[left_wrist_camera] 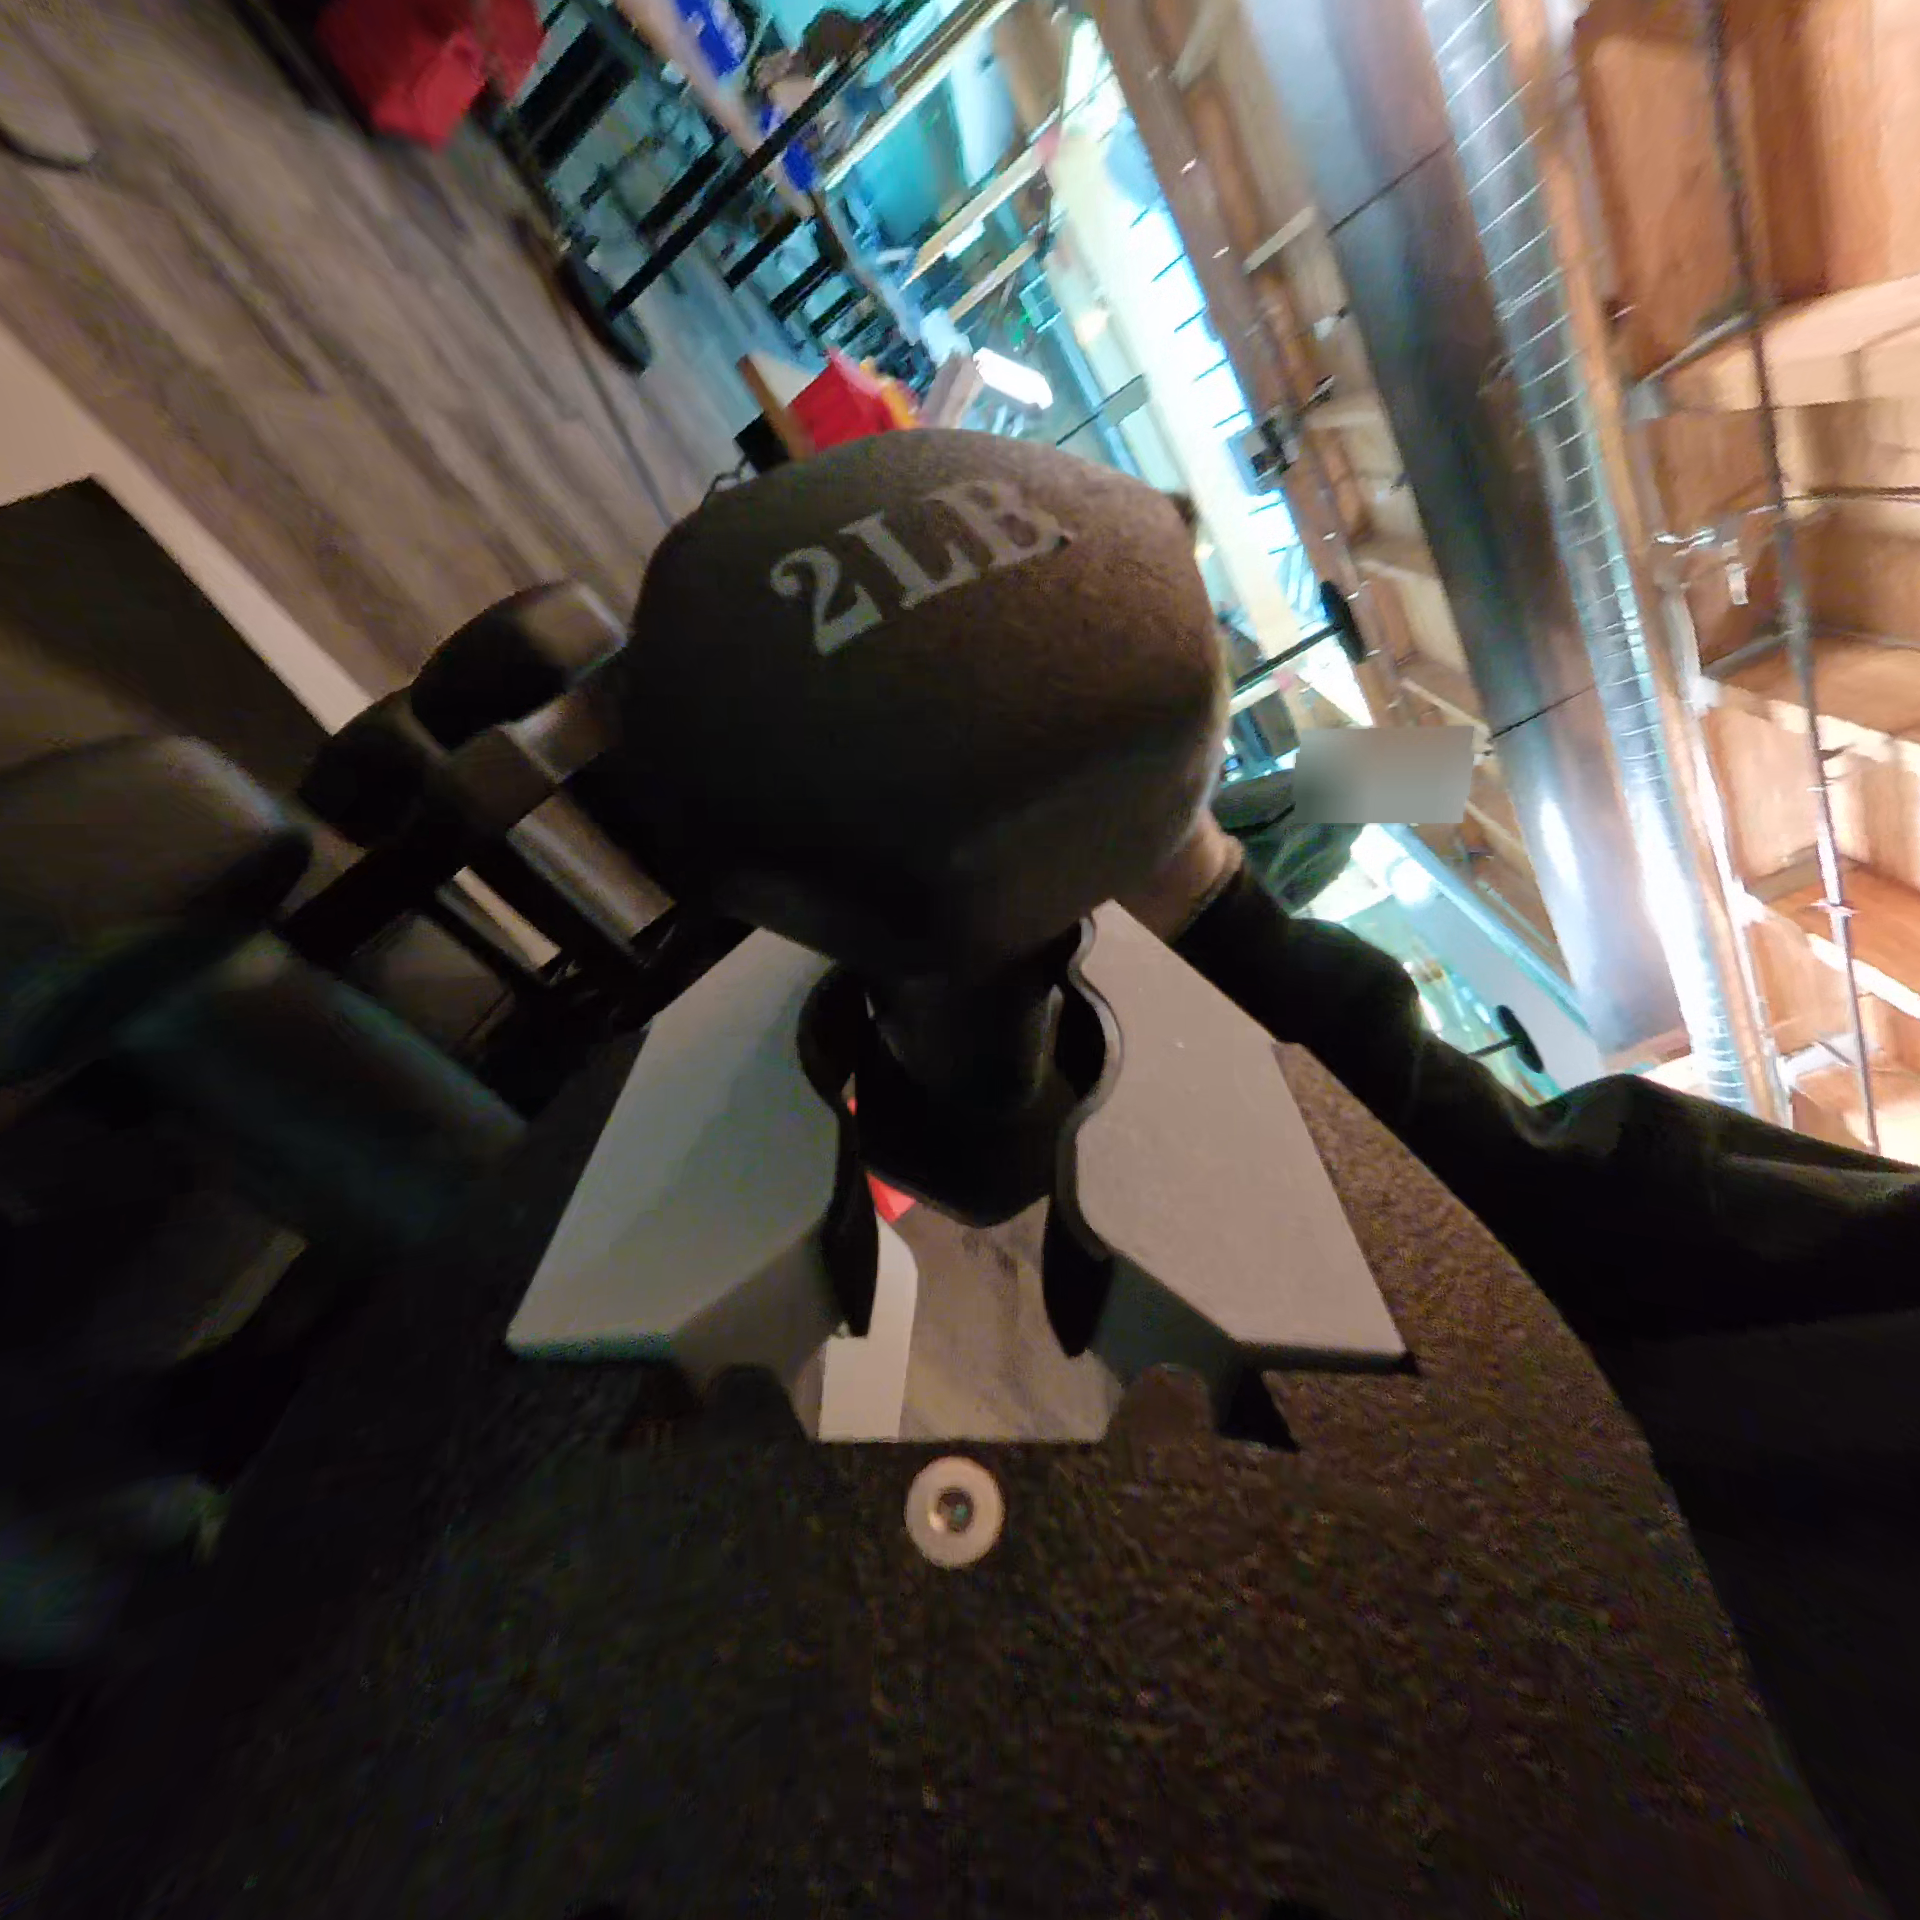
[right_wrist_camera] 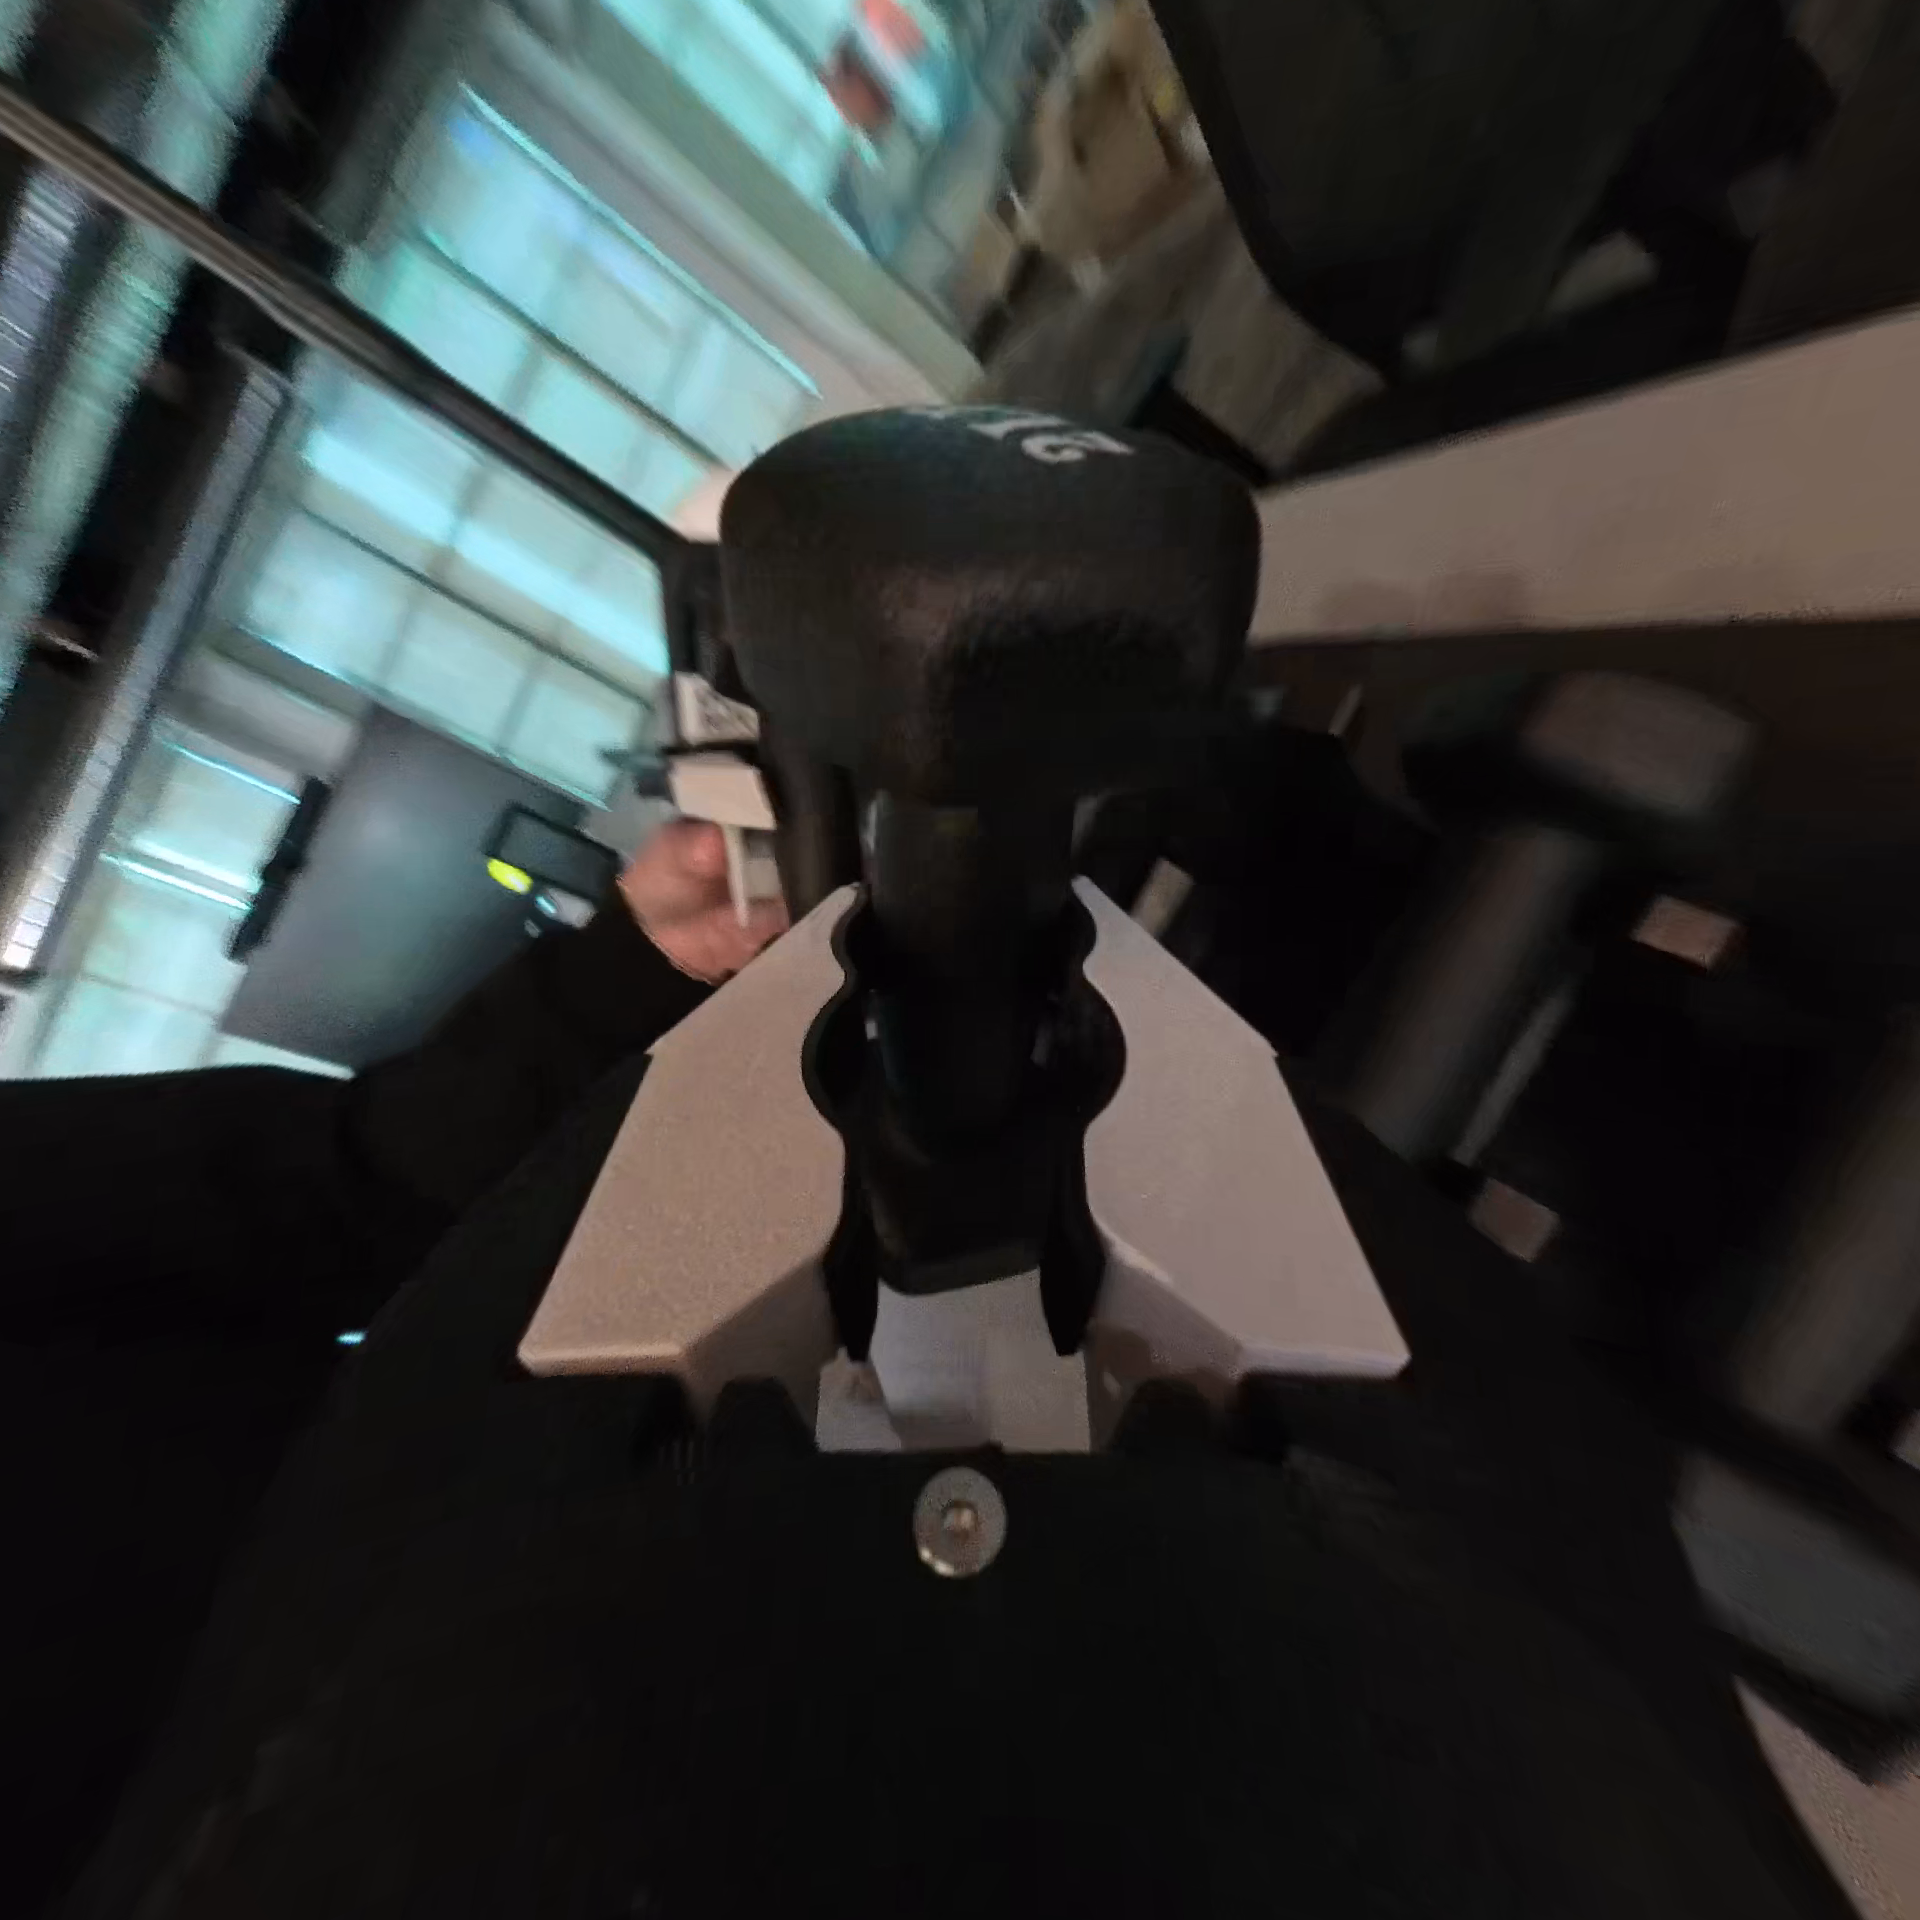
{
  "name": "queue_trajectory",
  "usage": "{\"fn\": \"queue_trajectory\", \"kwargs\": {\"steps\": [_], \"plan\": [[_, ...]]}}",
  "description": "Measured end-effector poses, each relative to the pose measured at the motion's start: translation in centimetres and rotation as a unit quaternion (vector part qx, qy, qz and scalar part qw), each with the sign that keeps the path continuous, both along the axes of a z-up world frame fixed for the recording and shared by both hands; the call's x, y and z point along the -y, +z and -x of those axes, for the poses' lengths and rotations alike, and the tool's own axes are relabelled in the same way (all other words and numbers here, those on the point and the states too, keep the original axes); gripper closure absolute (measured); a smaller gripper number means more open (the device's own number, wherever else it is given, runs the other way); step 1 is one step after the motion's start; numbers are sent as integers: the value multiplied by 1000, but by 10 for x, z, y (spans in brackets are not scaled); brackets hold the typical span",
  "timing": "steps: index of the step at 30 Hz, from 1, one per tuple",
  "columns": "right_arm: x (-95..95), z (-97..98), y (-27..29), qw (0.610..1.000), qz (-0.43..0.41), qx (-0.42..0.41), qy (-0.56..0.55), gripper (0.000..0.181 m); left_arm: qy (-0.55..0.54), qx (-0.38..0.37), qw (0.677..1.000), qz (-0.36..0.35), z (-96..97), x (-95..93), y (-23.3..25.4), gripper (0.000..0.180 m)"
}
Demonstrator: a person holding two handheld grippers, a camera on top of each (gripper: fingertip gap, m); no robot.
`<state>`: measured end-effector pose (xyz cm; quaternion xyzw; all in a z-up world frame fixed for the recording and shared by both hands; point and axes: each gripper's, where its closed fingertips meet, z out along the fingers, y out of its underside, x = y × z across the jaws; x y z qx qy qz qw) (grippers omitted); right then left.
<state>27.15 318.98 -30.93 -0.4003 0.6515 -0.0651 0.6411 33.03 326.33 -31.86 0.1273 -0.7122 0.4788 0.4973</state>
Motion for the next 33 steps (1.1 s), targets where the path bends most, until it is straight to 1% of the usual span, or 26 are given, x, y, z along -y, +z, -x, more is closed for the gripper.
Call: {"fn": "queue_trajectory", "kwargs": {"steps": [2,6,9,11,15,17,19,22,24,28,33], "plan": [[-3,6,20,998,-4,60,-15,149,-4,0,999,34,2,-5,15,150],[-16,25,59,988,31,143,-47,149,-30,45,995,85,17,-18,49,150],[-27,58,79,978,37,186,-87,149,-68,65,989,116,38,-28,73,150],[-31,85,84,969,34,200,-139,149,-95,66,984,137,56,-32,85,150],[-37,157,89,939,9,243,-245,149,-159,16,973,169,103,-32,102,150],[-47,198,96,916,7,276,-291,149,-197,-17,963,185,133,-31,110,151],[-60,242,103,896,22,293,-334,149,-239,-45,951,191,168,-29,113,151],[-90,310,111,869,61,288,-398,150,-301,-80,930,193,222,-30,115,150],[-114,356,119,843,91,283,-448,149,-351,-97,912,189,261,-34,115,151],[-184,451,136,776,153,280,-543,149,-435,-129,873,180,344,-50,116,151],[-293,560,140,666,212,281,-658,149,-524,-172,820,156,455,-89,111,150]]}}
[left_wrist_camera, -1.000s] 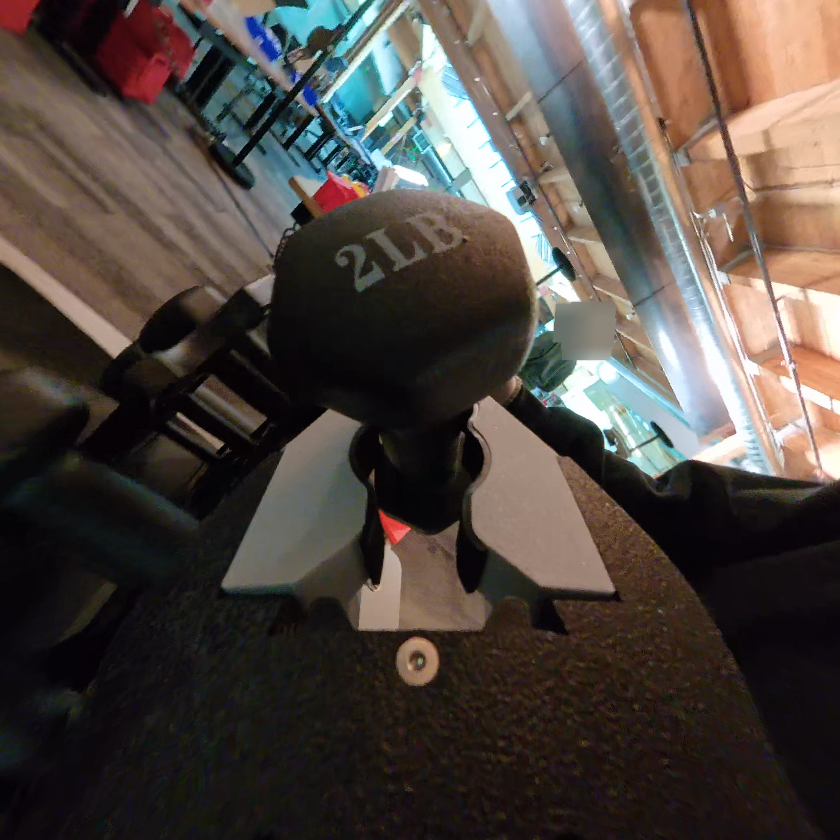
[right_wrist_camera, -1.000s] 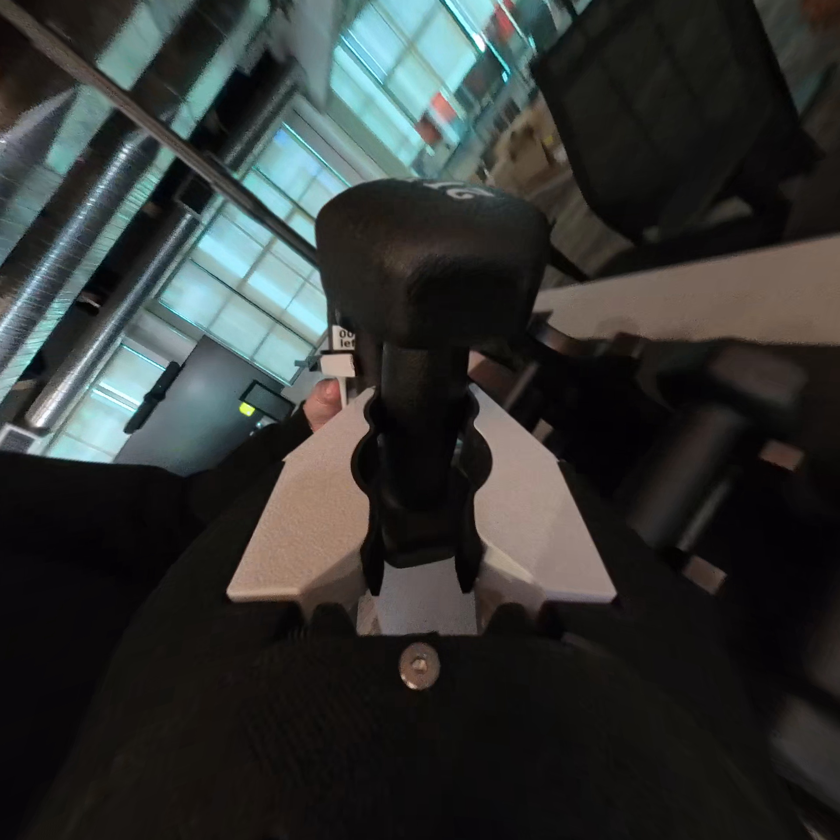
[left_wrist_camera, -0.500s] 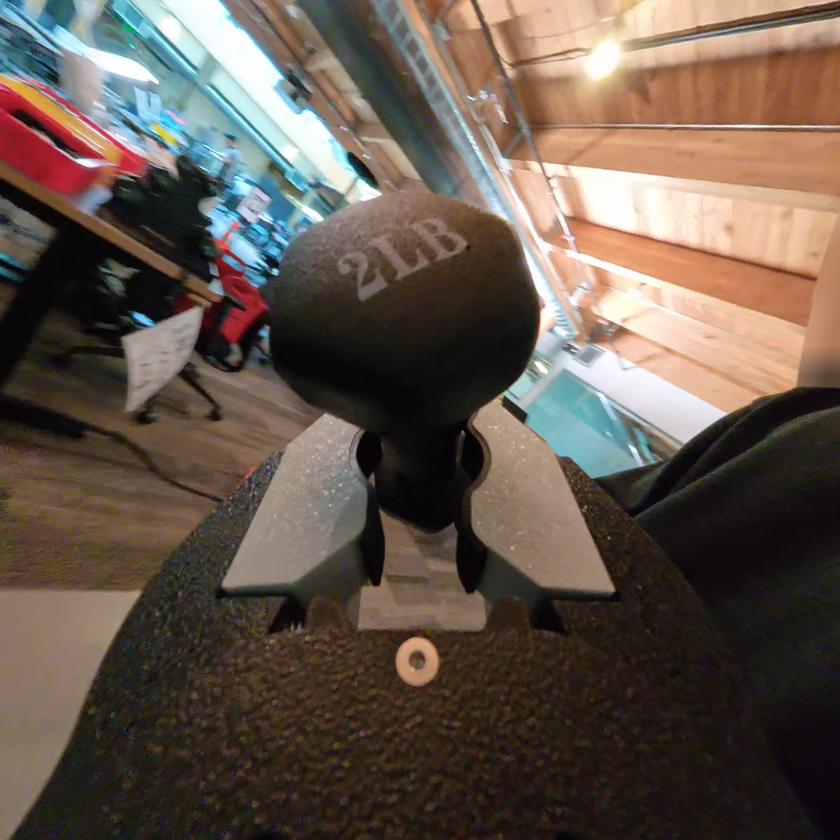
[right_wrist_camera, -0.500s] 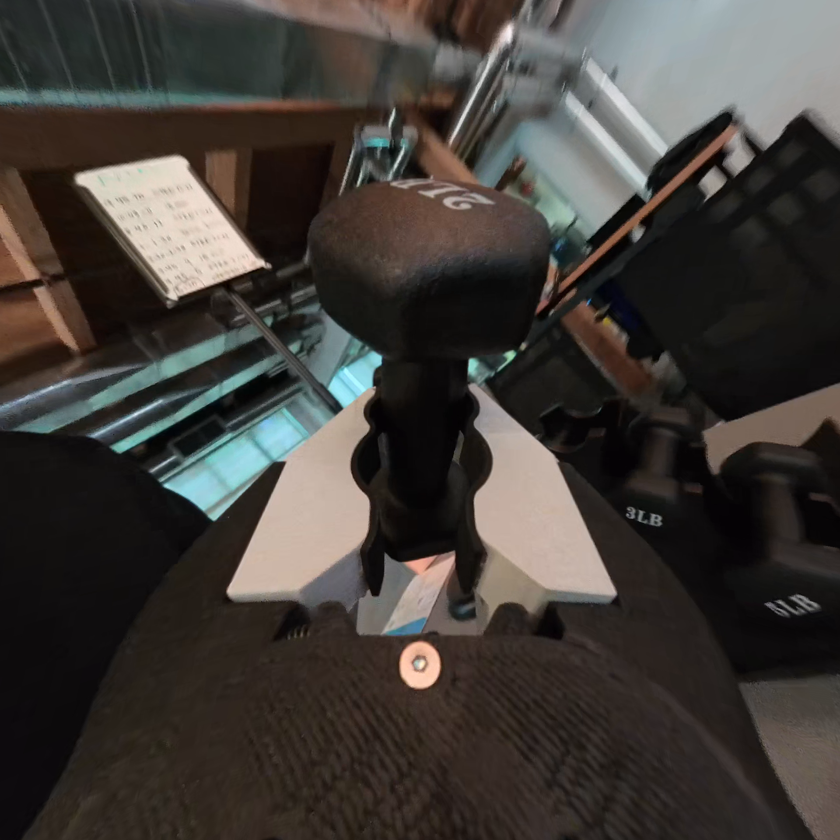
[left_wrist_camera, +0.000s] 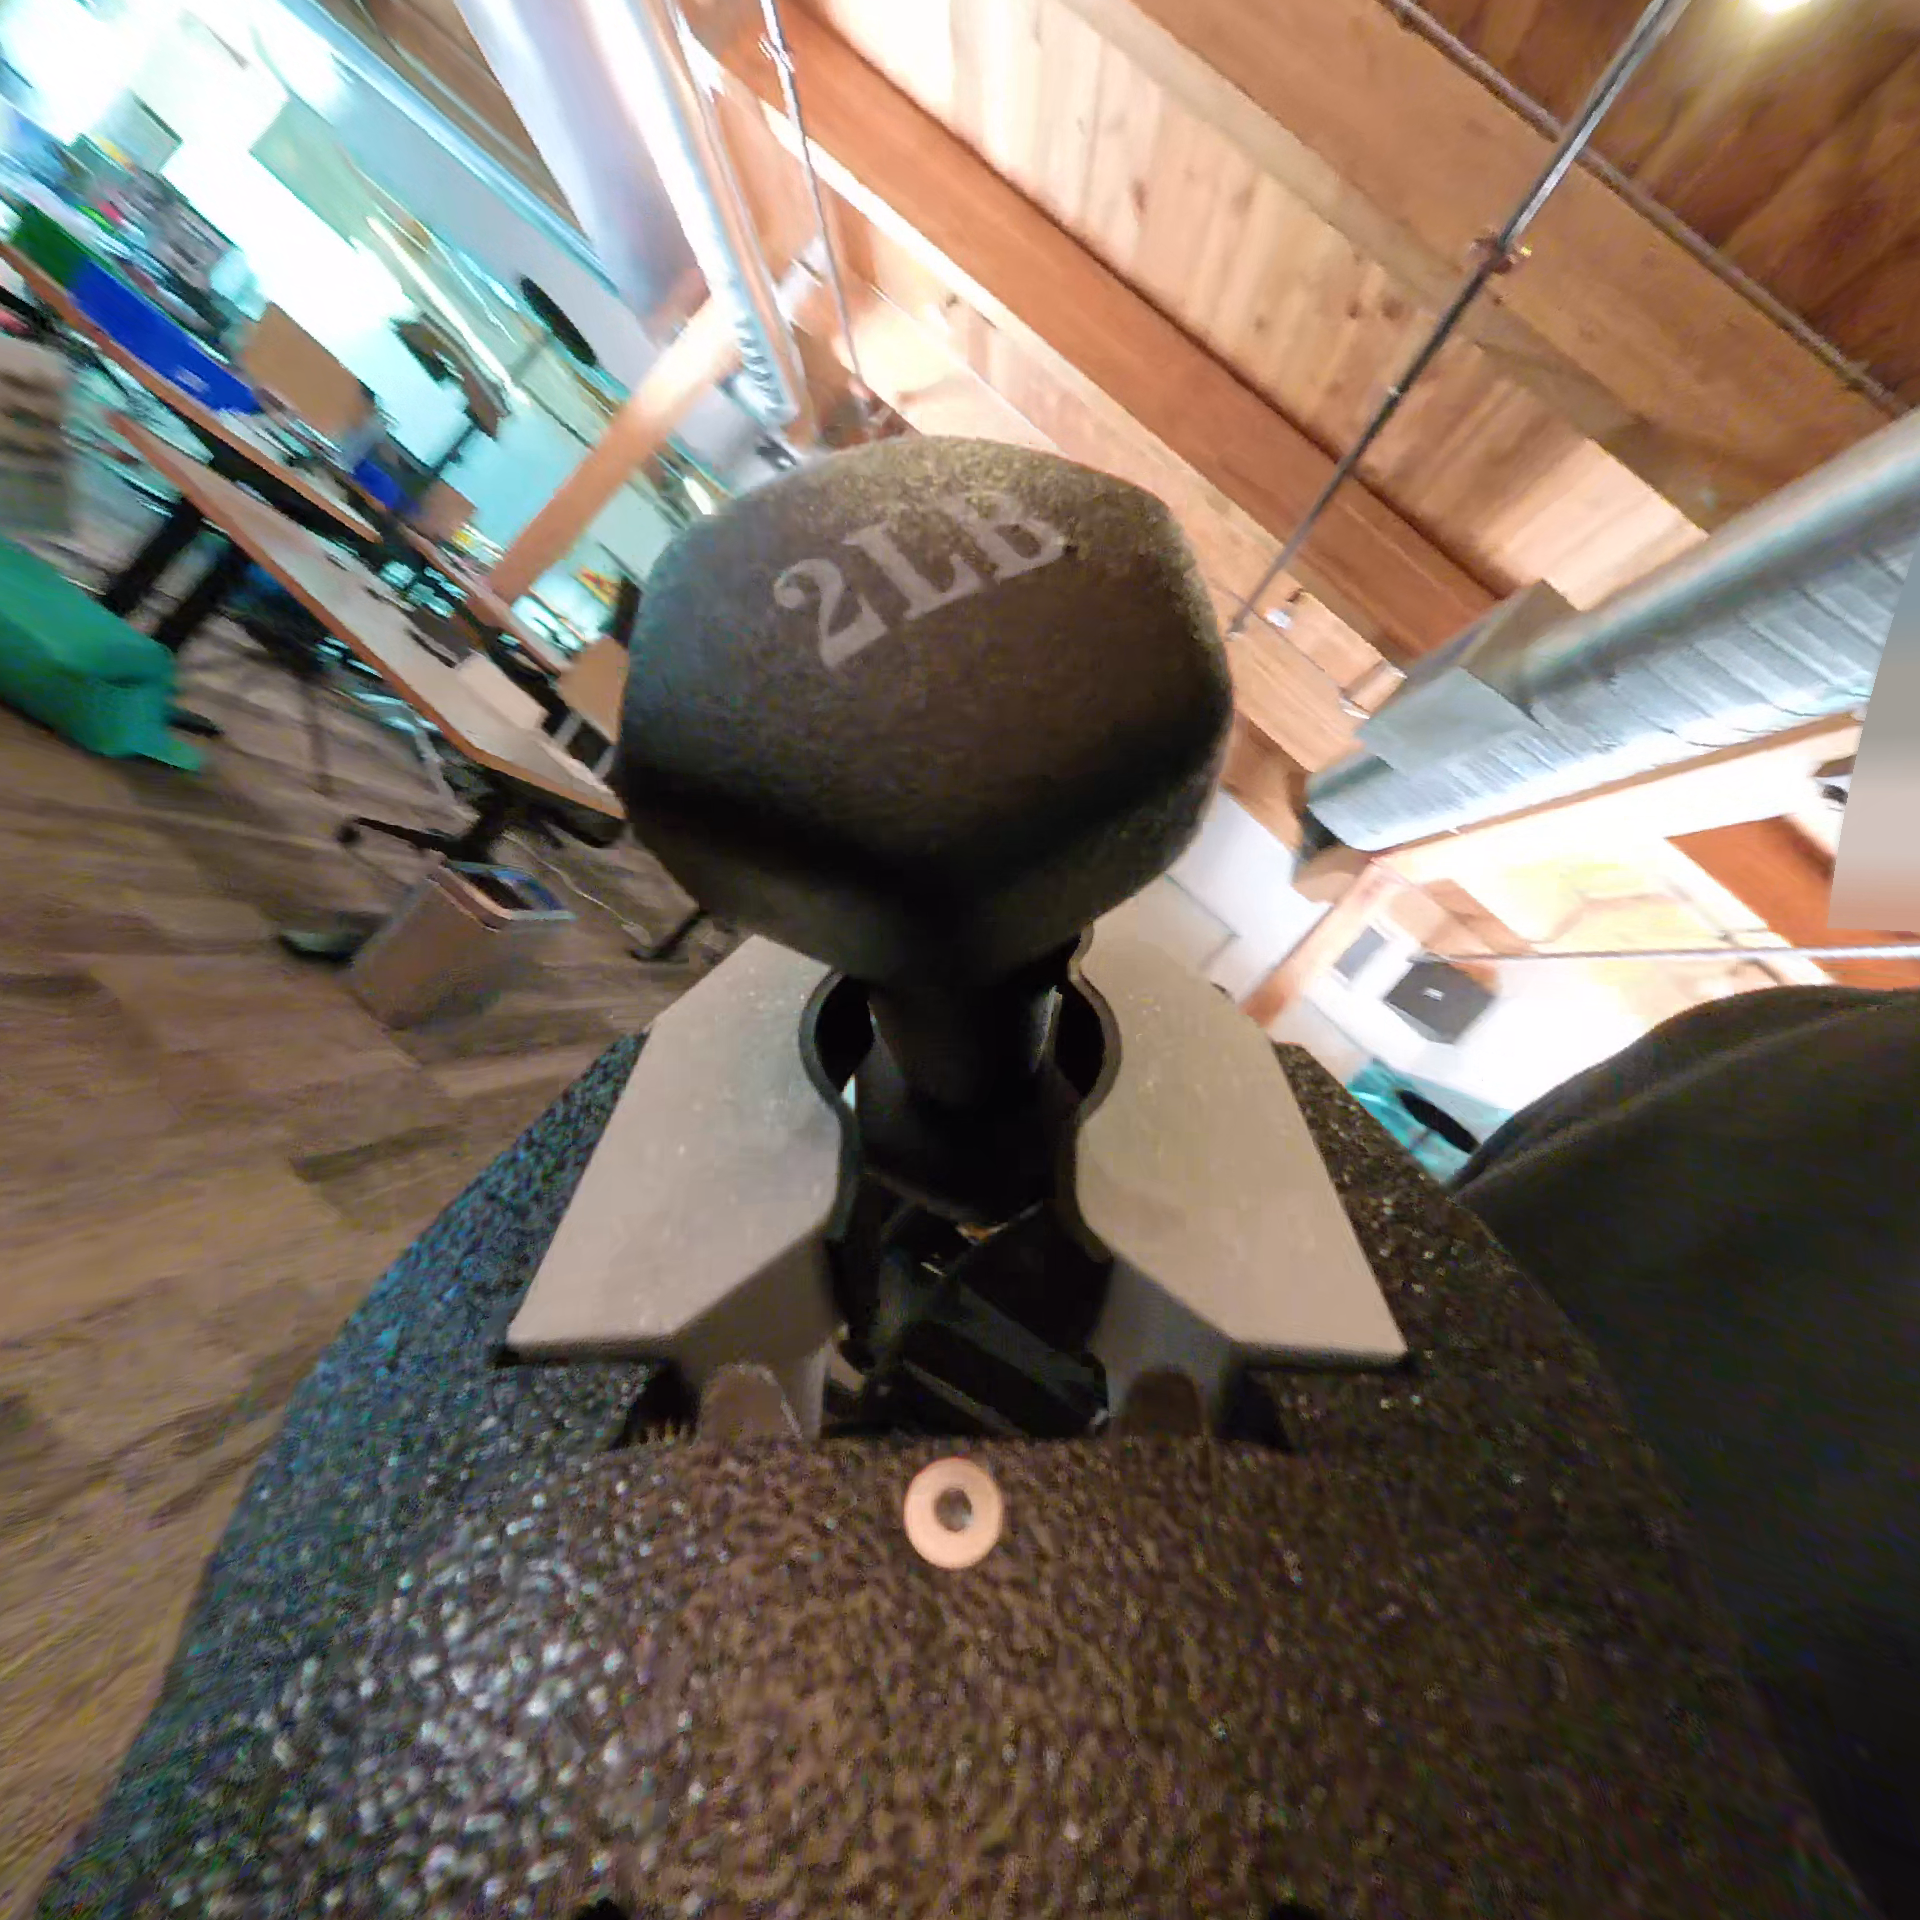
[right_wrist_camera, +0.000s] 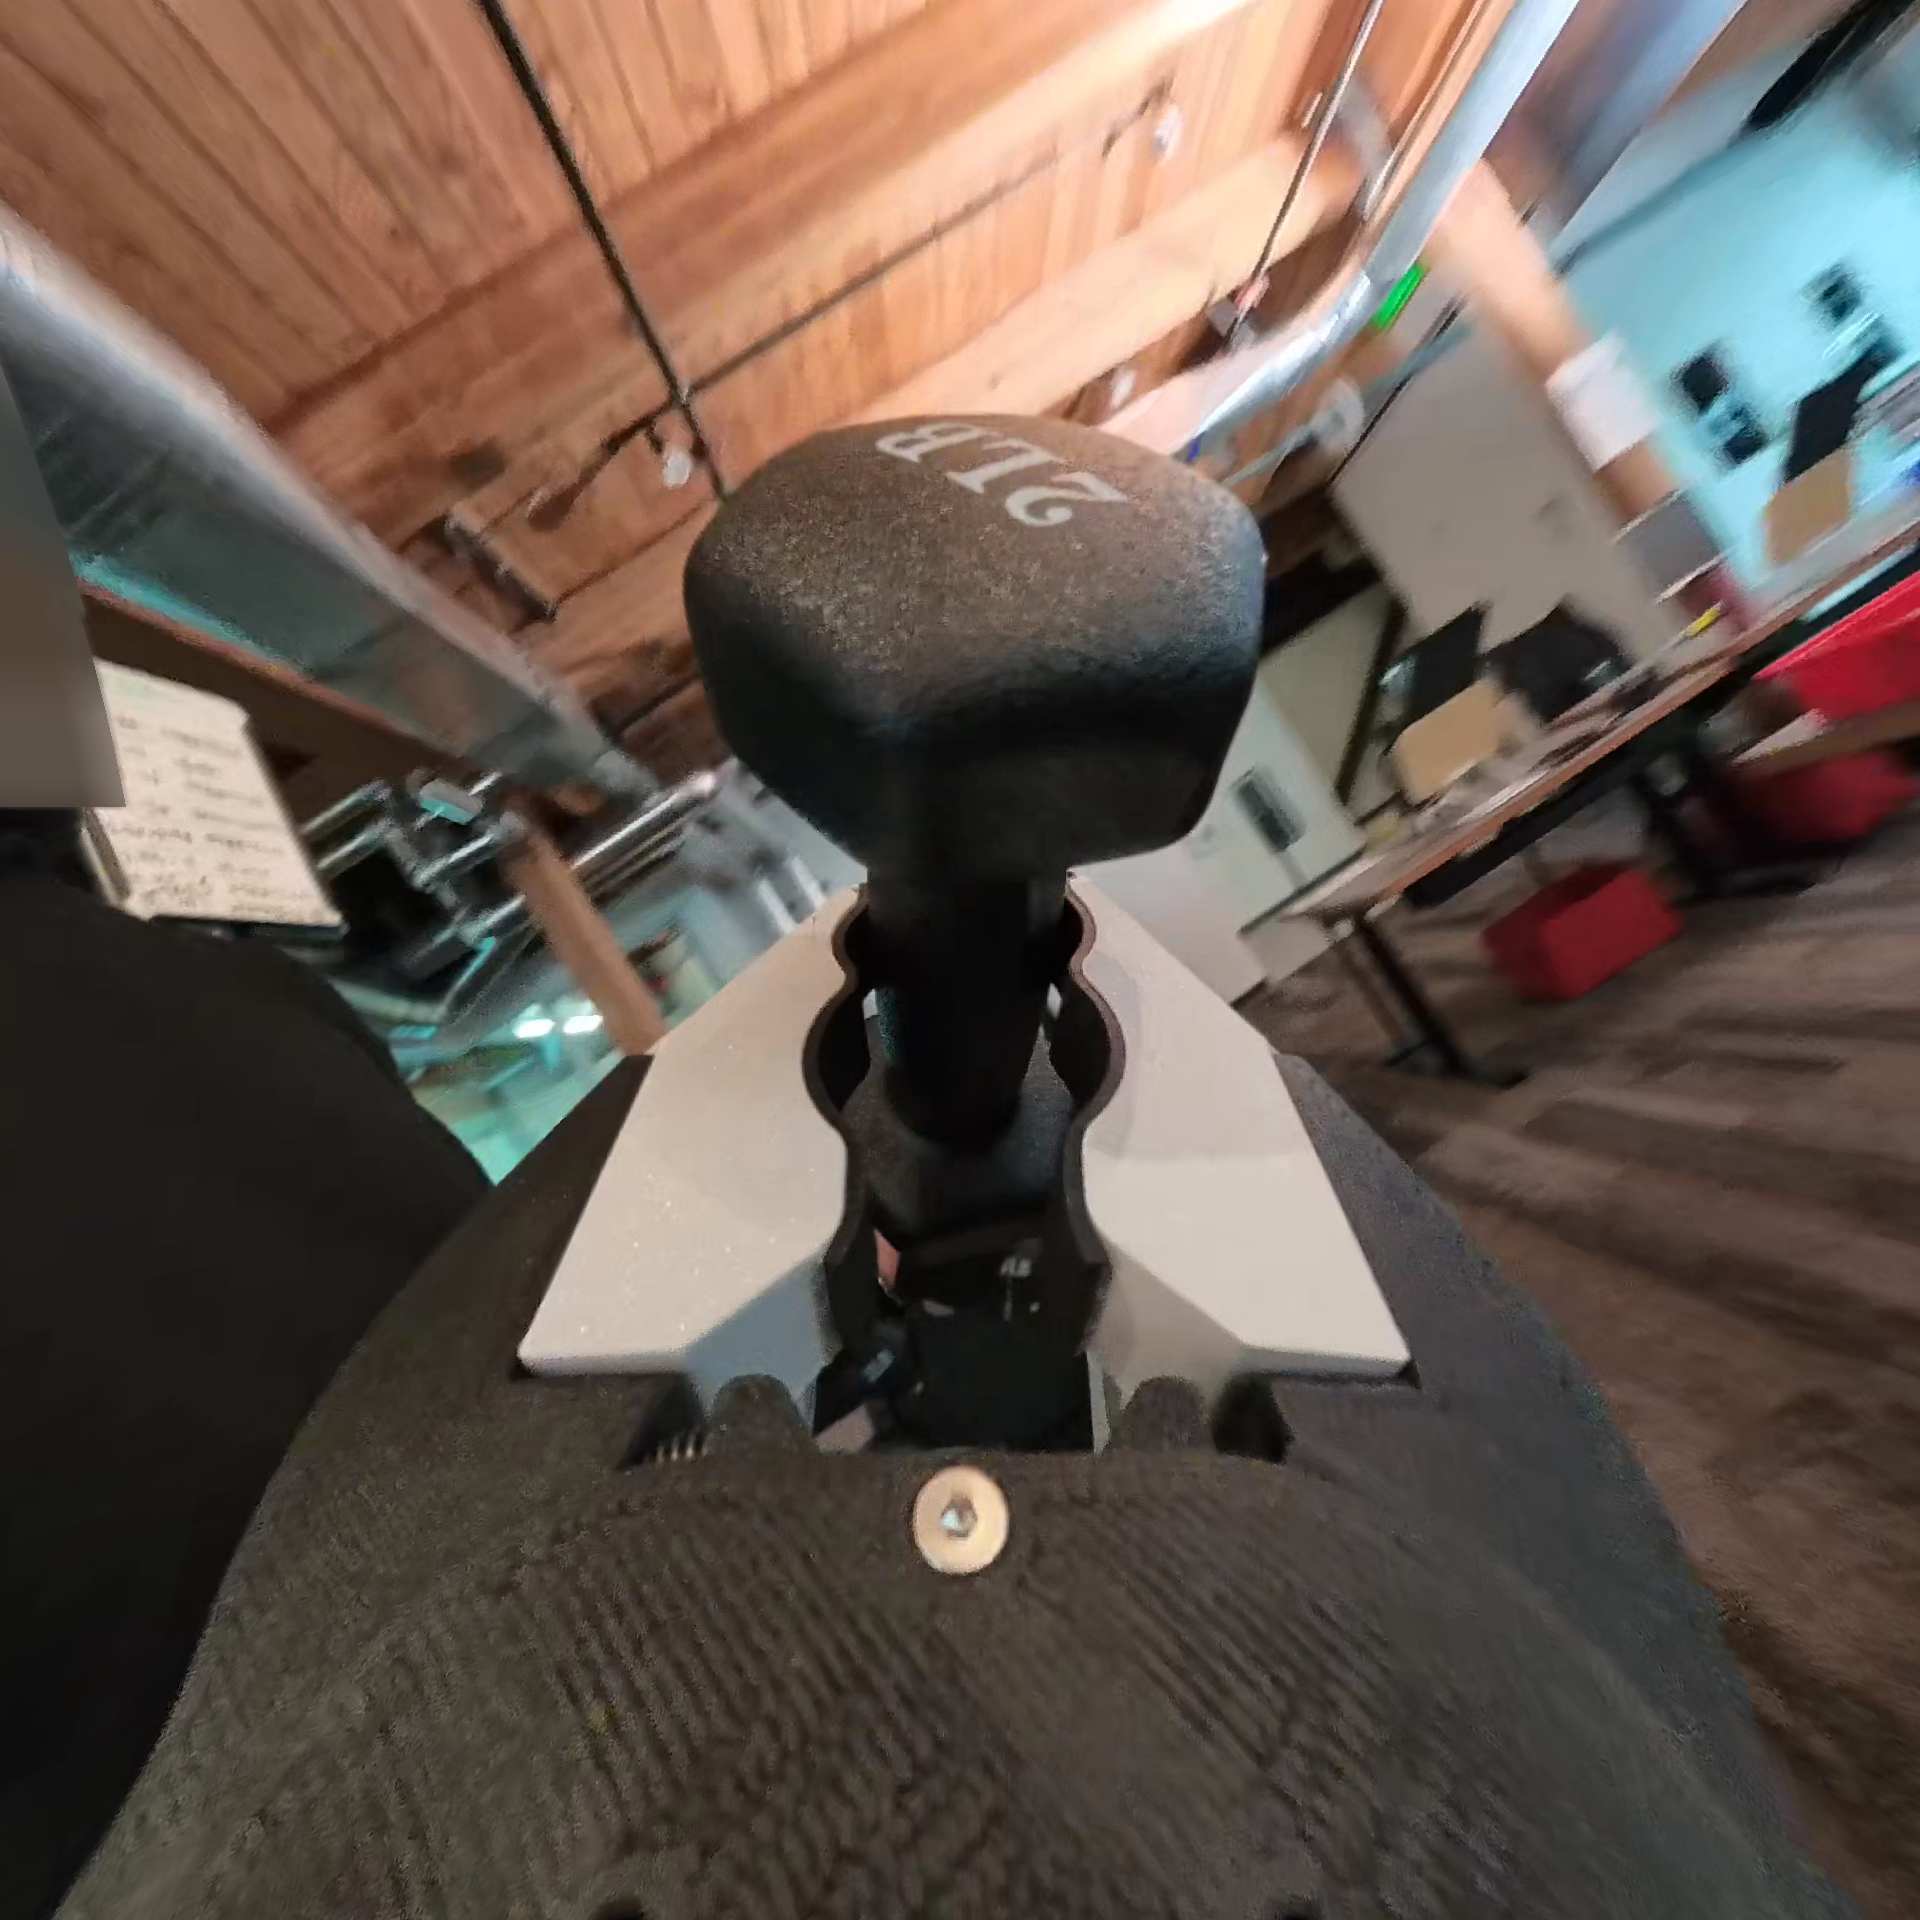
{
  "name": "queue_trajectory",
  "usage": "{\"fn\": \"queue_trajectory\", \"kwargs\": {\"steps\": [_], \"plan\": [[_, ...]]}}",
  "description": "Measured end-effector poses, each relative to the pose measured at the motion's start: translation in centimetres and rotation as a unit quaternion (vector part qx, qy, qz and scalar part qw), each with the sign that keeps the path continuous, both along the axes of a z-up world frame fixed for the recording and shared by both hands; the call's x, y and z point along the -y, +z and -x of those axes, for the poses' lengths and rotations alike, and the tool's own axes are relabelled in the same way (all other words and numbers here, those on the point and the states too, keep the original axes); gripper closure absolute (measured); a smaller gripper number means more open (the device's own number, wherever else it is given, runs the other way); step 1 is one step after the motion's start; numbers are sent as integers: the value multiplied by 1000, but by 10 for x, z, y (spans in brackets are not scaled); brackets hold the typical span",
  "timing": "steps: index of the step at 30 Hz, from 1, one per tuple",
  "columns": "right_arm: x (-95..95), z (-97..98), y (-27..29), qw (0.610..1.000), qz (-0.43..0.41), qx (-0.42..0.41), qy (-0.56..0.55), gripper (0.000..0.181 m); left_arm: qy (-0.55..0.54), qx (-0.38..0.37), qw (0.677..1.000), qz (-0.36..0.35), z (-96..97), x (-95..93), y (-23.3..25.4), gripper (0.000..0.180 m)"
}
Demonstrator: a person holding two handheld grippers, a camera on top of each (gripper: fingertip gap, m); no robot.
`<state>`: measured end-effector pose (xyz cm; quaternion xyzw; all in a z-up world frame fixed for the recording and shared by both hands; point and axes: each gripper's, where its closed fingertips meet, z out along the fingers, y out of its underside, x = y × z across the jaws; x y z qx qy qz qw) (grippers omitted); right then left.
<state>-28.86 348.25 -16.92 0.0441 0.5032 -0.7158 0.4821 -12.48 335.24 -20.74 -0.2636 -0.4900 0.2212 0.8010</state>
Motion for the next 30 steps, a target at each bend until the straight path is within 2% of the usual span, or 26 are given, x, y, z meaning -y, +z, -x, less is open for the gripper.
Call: {"fn": "queue_trajectory", "kwargs": {"steps": [1,2,6,10,16,19,22,24,26,30], "plan": [[-25,20,-1,1000,8,7,-26,149,-21,-8,1000,-5,24,-11,-2,144],[-49,37,-3,999,16,10,-50,149,-42,-16,999,-10,47,-24,-4,150],[-149,103,-20,988,36,31,-147,150,-113,-31,992,-43,135,-78,-20,151],[-258,155,-44,959,33,55,-275,150,-174,-28,981,-82,219,-145,-39,150],[-422,186,-84,876,6,90,-473,150,-251,1,957,-147,329,-239,-74,151],[-495,182,-98,823,31,119,-555,150,-279,41,946,-159,377,-280,-96,151],[-553,163,-96,780,74,133,-607,151,-325,47,926,-187,406,-316,-95,151],[-578,141,-81,765,112,119,-622,151,-374,7,904,-209,413,-337,-71,150],[-595,115,-50,759,179,79,-621,151,-438,-67,870,-217,406,-354,-32,150],[-602,66,31,752,306,-27,-583,151,-544,-242,777,-205,371,-368,65,151]]}}
